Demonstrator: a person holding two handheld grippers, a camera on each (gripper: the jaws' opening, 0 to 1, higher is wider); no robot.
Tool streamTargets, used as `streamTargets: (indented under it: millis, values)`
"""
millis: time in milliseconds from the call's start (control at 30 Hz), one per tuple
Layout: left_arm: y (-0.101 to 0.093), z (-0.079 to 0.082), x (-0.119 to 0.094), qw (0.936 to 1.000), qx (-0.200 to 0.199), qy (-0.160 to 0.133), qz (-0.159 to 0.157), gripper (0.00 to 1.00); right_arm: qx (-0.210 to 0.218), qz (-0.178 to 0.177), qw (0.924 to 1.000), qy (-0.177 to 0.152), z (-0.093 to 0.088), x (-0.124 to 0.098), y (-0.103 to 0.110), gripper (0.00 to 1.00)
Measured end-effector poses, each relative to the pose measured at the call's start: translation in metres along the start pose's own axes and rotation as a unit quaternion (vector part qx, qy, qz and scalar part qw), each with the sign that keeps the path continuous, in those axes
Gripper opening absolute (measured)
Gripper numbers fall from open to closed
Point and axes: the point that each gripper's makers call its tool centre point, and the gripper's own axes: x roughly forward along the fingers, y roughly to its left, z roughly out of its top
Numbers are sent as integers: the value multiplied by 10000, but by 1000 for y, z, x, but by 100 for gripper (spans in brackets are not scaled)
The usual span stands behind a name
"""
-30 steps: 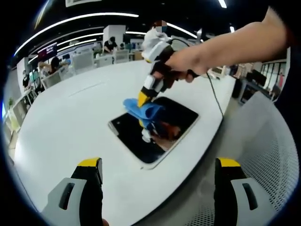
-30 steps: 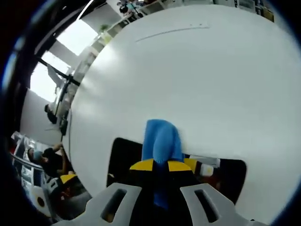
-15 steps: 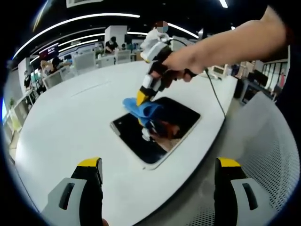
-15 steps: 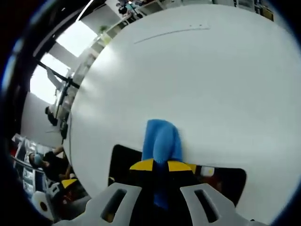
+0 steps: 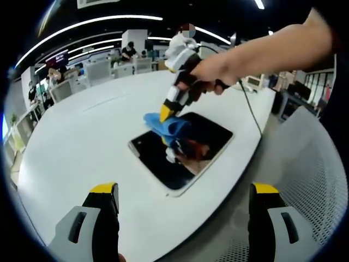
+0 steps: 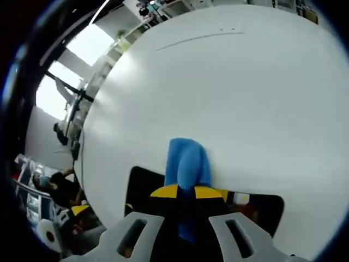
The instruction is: Wipe the mirror surface with the cleaning cloth until all visible marks leave the cleaned area.
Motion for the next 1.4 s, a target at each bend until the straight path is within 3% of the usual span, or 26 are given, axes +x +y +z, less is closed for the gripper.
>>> streamTargets:
  millis: [1400]
  values:
    - [2,-4,1,10000,4,53,21,100,64,-209,9998,-33,-1,-16,-37,3]
